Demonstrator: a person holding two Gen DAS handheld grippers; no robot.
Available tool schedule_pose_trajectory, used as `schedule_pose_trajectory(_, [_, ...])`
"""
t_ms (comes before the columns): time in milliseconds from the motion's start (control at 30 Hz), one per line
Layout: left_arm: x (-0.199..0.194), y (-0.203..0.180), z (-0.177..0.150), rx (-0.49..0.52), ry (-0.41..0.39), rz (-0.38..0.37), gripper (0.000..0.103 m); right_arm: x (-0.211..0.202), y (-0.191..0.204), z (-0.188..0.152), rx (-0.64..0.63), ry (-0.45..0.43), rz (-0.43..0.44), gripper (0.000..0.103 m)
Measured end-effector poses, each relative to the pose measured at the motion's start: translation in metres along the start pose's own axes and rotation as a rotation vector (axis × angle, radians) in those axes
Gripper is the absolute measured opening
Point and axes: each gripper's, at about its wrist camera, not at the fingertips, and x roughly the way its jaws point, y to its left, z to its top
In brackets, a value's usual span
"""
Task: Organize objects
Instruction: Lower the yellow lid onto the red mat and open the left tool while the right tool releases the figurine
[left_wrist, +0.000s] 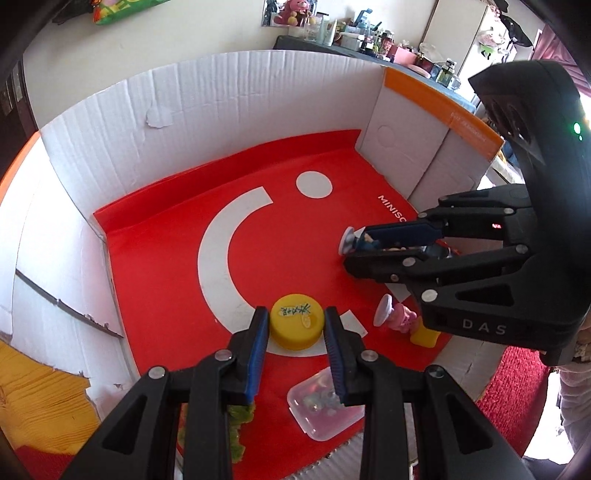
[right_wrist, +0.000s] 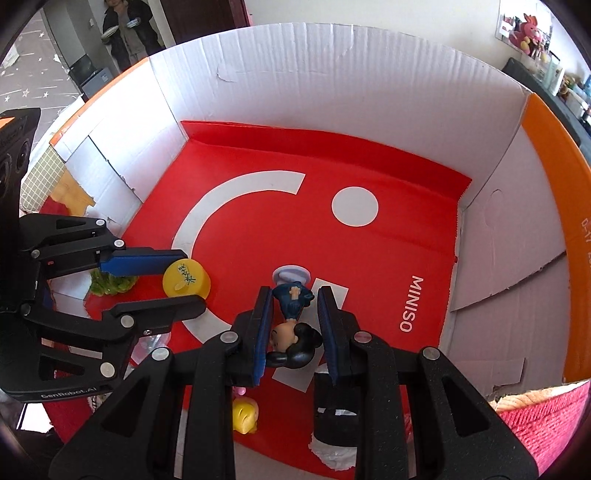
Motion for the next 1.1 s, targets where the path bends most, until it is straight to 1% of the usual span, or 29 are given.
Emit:
schedule_pose_trajectory(733, [0.0062,-0.0041,0.0037,0.019,0.002,0.024,0.032,-0.0034,-0.0034,-0.0046,-0.008,0.008,-0.010,0.024])
schedule_pose_trajectory(800, [0.0068,-0.0043,0.0041,0.021,0.002,0.025,0.032,0.0028,0.0033,-0.0015,-0.010,0.009,-0.012,0.024])
schedule_pose_trajectory(1100, [0.0067,-0.0041,0.0042,0.020,0.002,0.023,0.032,0.0026,0.0033,-0.0011,-0.006,0.010,-0.010,0.024])
